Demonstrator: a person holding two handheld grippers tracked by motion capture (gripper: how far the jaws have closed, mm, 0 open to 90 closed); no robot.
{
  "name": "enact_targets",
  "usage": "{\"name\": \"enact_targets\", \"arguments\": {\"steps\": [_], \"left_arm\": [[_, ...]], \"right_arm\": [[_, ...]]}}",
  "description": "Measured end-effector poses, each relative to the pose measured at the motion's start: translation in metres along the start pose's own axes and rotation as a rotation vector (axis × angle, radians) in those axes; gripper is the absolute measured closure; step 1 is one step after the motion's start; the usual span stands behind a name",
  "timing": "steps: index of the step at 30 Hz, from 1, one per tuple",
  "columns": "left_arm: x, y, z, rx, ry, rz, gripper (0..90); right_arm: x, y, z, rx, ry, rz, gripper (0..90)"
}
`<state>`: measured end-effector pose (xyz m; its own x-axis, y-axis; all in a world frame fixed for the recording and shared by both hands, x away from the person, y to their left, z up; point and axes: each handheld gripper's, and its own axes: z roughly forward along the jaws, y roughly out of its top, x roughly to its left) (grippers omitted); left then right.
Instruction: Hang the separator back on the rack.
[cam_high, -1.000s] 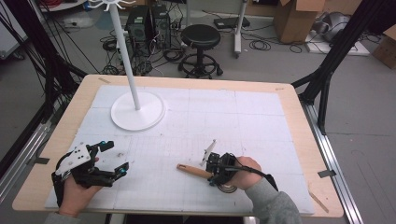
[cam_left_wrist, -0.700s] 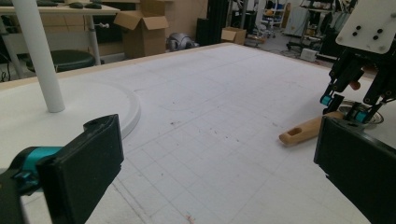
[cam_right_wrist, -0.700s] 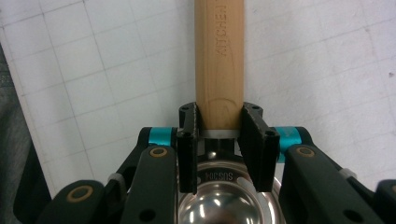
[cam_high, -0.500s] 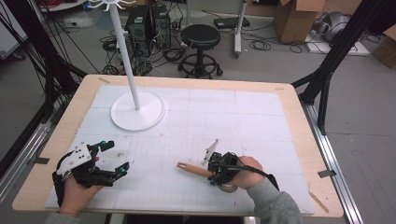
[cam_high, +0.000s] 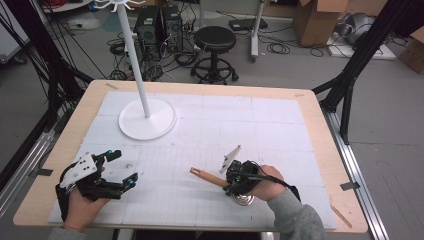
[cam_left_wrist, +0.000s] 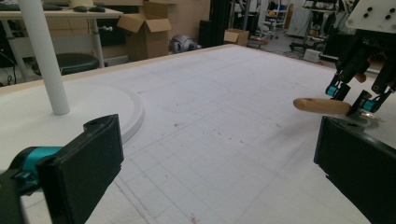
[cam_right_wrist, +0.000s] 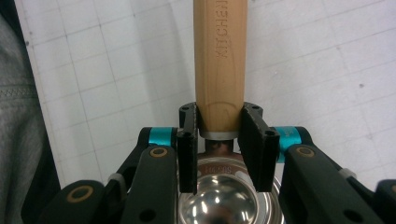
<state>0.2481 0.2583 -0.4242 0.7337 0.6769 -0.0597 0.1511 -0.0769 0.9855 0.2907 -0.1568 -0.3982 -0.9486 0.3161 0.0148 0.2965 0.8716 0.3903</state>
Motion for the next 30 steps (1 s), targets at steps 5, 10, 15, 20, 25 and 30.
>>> {"name": "enact_targets", "arguments": {"steps": [5,10,15,20,25,30], "left_arm": [[0.000,0.000,0.000,0.000,0.000,0.000,1.8],[0.000,0.000,0.000,0.001,-0.001,-0.003,1.8],[0.000,0.000,0.000,0.000,0.001,-0.003,1.8],[0.000,0.000,0.000,0.001,-0.002,-0.004,1.8],[-0.001,0.000,0.001,0.001,-0.003,-0.003,1.8],[0.000,-0.001,0.001,0.006,-0.003,-0.005,1.8]], "right_arm": [[-0.002,-0.001,-0.006,-0.044,0.005,0.007,69.7],[-0.004,-0.002,-0.011,-0.086,0.006,0.011,69.7],[-0.005,-0.002,-0.013,-0.117,0.010,0.014,69.7],[-0.006,-0.002,-0.017,-0.155,0.018,0.024,69.7],[-0.009,-0.004,-0.022,-0.204,0.026,0.036,69.8],[-0.010,-0.005,-0.024,-0.234,0.017,0.036,69.7]]}}
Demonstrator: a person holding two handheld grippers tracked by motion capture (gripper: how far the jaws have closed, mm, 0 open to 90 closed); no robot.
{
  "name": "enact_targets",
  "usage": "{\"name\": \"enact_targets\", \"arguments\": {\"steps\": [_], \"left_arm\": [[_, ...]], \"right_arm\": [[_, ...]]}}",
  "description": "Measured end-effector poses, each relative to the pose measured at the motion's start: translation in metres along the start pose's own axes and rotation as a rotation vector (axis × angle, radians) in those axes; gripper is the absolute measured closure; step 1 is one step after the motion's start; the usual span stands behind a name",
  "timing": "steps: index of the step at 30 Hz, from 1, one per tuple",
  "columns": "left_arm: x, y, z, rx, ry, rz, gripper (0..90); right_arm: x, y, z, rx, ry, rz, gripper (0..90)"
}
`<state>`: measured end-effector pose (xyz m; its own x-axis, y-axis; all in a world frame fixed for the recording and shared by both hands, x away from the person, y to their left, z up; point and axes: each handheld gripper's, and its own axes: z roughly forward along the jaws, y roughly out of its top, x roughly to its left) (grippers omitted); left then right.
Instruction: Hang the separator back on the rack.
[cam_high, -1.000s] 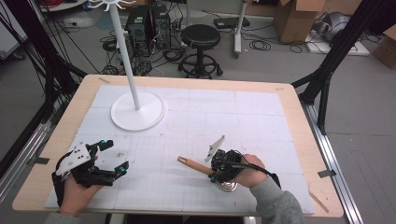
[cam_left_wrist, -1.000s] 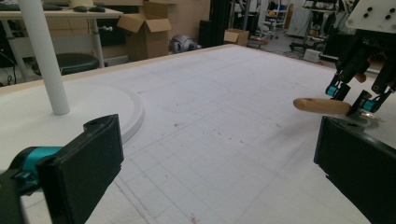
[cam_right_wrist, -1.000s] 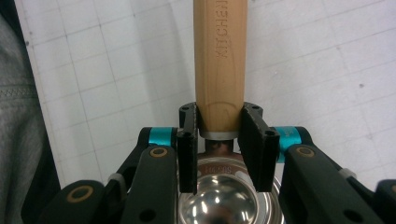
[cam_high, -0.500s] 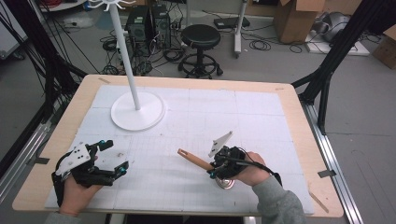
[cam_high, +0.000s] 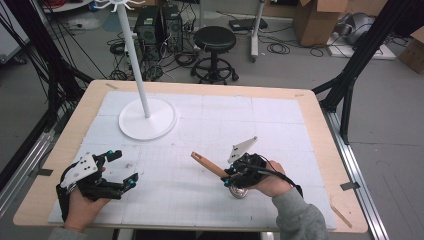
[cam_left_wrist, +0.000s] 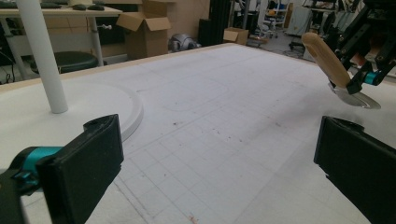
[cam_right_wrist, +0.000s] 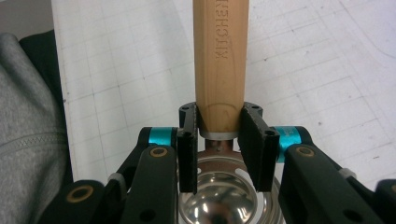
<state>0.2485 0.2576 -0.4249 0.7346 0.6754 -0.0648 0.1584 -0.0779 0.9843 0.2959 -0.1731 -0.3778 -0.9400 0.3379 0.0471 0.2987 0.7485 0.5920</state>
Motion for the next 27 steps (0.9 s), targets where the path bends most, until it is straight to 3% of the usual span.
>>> {"name": "enact_targets", "arguments": {"steps": [17,27], "left_arm": [[0.000,0.000,-0.001,-0.004,-0.001,0.000,1.8],[0.000,0.000,-0.001,-0.005,-0.001,0.001,1.8]], "right_arm": [[-0.001,0.002,-0.010,-0.106,-0.012,0.014,69.8],[-0.001,0.003,-0.018,-0.216,-0.037,0.016,69.7]]}}
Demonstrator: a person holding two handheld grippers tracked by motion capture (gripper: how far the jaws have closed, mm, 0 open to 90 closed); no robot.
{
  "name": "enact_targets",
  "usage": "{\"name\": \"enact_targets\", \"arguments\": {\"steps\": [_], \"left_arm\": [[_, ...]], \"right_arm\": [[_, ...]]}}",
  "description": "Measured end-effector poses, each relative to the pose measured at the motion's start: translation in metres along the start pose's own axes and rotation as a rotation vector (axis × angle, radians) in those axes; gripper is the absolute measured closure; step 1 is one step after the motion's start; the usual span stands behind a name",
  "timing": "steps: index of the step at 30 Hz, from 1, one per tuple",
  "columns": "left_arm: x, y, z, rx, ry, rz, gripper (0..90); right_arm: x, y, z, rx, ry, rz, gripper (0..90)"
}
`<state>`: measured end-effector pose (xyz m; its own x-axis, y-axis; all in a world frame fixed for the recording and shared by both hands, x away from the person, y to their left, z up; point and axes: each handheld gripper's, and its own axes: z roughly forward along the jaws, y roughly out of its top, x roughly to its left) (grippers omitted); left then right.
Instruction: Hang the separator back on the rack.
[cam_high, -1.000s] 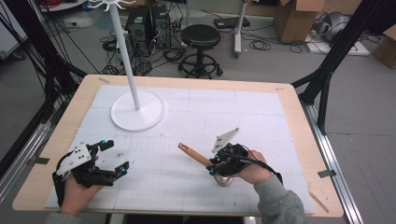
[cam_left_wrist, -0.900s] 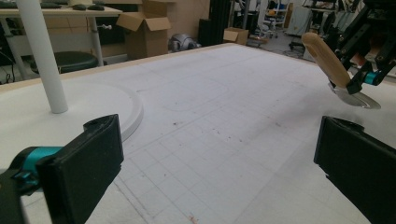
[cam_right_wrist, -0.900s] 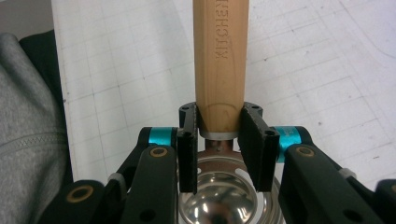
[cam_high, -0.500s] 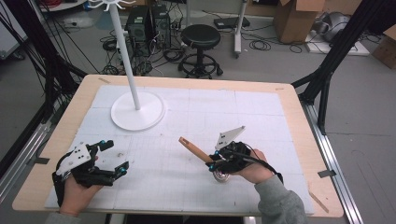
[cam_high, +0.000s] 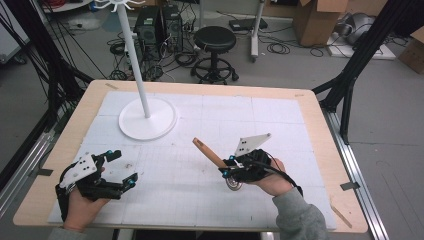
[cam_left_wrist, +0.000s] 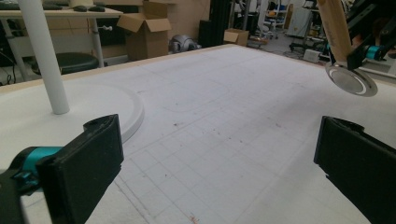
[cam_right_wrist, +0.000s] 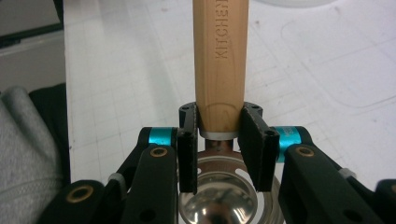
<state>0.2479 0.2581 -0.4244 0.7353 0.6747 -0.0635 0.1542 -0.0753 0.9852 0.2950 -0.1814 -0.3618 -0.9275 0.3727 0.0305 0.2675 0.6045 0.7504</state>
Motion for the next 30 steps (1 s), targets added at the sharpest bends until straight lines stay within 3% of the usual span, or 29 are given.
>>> {"name": "enact_targets", "arguments": {"steps": [11,13,19,30], "left_arm": [[-0.001,0.000,-0.001,-0.003,0.002,-0.001,1.8],[-0.001,0.001,-0.002,-0.004,0.001,0.001,1.8],[-0.001,0.000,-0.003,-0.007,0.007,-0.003,1.8],[0.000,0.001,-0.008,-0.016,0.020,-0.006,1.8]], "right_arm": [[-0.002,0.000,-0.005,-0.111,-0.046,0.056,69.7],[-0.002,0.001,-0.005,-0.119,-0.056,0.054,69.7],[-0.002,0.005,-0.003,-0.114,-0.030,0.059,69.7],[-0.003,0.018,-0.004,-0.183,-0.075,0.067,69.7]]}}
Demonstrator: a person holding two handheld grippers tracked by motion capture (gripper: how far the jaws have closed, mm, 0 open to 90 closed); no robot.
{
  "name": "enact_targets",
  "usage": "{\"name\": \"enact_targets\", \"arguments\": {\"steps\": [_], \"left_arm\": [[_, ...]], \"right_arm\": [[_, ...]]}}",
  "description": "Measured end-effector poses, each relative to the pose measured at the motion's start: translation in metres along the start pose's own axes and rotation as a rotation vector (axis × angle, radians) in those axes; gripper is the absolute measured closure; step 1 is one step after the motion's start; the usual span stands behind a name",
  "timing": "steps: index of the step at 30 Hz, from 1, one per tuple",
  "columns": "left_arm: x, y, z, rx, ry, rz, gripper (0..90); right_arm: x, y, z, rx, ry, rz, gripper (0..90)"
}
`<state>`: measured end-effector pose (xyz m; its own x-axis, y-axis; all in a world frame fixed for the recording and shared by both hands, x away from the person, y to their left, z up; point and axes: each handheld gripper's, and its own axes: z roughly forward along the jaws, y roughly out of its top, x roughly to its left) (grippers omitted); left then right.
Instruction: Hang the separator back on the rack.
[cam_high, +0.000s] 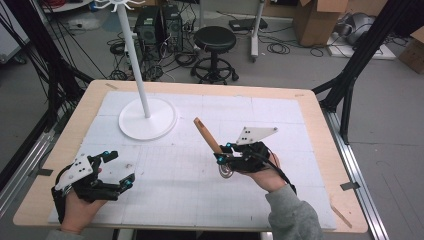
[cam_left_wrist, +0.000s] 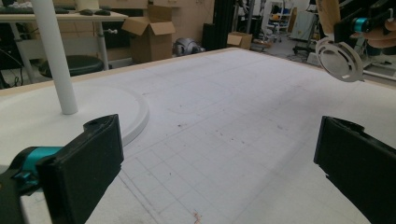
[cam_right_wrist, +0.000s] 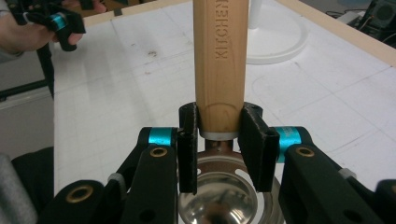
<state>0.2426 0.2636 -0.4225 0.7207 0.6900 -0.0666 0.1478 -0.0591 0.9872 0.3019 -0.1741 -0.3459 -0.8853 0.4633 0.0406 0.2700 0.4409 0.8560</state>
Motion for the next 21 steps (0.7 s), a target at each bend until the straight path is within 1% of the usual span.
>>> {"name": "enact_targets", "arguments": {"steps": [4,10,12,15,16,21], "left_arm": [[0.000,-0.001,0.001,0.009,-0.005,0.006,1.8],[0.000,-0.001,0.002,0.011,-0.005,0.003,1.8],[0.000,-0.002,0.001,0.012,-0.004,0.001,1.8],[0.000,-0.002,0.000,0.015,-0.003,0.003,1.8],[0.000,-0.001,0.000,0.009,-0.001,0.000,1.8],[0.000,-0.001,-0.002,0.004,0.001,-0.003,1.8]], "right_arm": [[-0.005,0.004,0.001,-0.042,-0.017,0.027,69.7],[-0.010,0.013,0.004,-0.083,-0.053,0.041,69.7],[-0.011,0.016,0.005,-0.097,-0.041,0.054,69.6],[-0.011,0.021,0.007,-0.109,-0.041,0.058,69.6],[-0.012,0.022,0.008,-0.117,-0.041,0.055,69.7],[-0.012,0.031,0.011,-0.151,-0.067,0.060,69.6]]}}
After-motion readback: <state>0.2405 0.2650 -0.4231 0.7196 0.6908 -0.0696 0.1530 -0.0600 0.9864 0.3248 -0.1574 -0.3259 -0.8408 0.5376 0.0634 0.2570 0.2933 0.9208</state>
